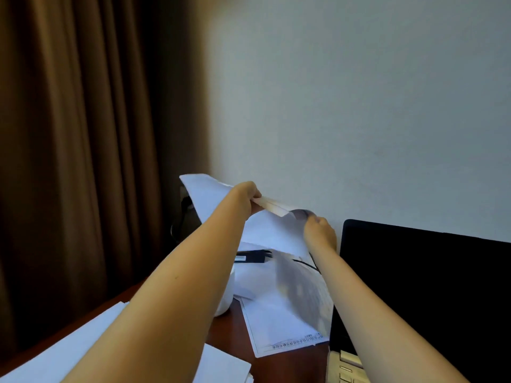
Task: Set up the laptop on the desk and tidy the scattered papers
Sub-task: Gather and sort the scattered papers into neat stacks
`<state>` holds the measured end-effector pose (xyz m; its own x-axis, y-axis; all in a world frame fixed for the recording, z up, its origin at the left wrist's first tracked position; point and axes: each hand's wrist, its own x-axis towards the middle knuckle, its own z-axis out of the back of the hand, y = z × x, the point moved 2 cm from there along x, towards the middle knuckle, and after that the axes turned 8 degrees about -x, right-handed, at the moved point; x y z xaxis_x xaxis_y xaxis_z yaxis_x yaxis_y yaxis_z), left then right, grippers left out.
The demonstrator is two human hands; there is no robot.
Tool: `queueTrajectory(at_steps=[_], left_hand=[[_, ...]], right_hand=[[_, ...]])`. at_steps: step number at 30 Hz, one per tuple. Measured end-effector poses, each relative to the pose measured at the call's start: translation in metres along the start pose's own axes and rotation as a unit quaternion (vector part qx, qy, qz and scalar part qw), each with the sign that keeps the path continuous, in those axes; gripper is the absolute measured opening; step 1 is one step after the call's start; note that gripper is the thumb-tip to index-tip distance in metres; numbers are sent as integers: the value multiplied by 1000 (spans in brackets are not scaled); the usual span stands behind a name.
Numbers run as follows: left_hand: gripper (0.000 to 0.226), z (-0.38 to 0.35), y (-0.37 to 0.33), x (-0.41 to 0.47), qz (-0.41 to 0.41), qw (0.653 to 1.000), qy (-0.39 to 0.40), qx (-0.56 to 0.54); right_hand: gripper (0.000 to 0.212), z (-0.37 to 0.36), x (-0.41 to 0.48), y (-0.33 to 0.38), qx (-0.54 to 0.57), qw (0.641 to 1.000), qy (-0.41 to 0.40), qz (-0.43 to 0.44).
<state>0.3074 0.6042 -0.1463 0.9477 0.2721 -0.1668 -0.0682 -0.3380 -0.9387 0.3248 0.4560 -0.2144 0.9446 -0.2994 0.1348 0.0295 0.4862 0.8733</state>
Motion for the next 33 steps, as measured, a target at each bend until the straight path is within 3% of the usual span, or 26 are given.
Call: queueTrajectory(at_steps=[5, 8, 10, 11, 15, 19, 22, 24, 29, 33], left_hand=[[15, 10, -9, -39, -62, 998, 18, 12], [4, 26, -4, -59, -88, 996, 23, 8], [10, 39, 4, -73, -95, 995, 27, -3], [14, 46, 9, -79, -95, 995, 29, -10], [28, 67, 33, -104, -92, 994, 51, -1], [22, 85, 65, -130, -80, 995, 59, -15], [27, 99, 90, -144, -78, 993, 83, -41], [29, 105, 106, -153, -83, 991, 101, -32], [33, 110, 141, -182, -92, 984, 150, -2], [27, 115, 160, -199, -70, 988, 139, -20]], right_hand=[[46, 13, -33, 8, 78, 996, -6, -45], [47, 15, -55, 4, 209, 969, 35, -126], [40, 17, -73, 1, 277, 945, 85, -148], [38, 17, -83, -2, 320, 928, 118, -149], [59, 12, -124, -12, 528, 799, 241, -157], [36, 13, -158, -23, 610, 754, 174, -169], [33, 17, -179, -32, 649, 726, 141, -182], [33, 20, -188, -41, 633, 741, 147, -171], [29, 28, -213, -69, 510, 828, 185, -142], [34, 38, -227, -85, 404, 896, 129, -131]])
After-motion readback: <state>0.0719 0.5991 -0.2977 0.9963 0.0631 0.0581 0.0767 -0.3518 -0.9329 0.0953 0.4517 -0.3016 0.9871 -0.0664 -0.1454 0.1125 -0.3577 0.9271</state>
